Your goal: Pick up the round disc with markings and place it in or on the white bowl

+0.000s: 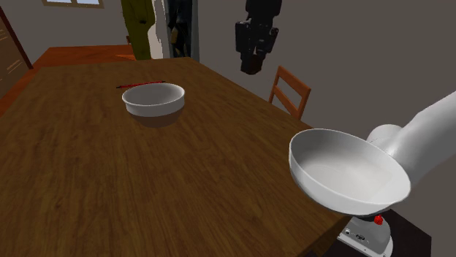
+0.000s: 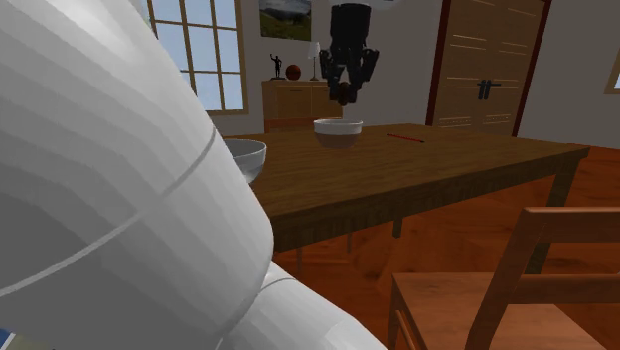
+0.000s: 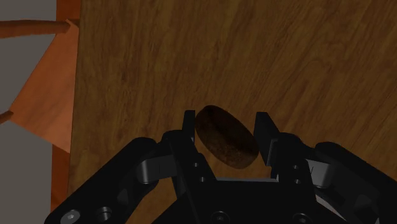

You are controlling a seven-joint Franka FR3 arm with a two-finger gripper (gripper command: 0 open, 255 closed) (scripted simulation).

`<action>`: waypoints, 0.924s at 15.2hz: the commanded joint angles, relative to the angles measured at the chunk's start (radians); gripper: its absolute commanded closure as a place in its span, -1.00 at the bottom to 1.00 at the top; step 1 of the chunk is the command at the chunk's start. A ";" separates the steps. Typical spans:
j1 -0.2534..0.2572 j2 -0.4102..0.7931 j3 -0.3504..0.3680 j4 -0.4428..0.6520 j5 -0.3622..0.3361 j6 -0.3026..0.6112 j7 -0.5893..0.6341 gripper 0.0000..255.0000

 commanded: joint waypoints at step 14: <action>0.116 -0.386 0.106 -0.205 0.166 -0.130 0.212 1.00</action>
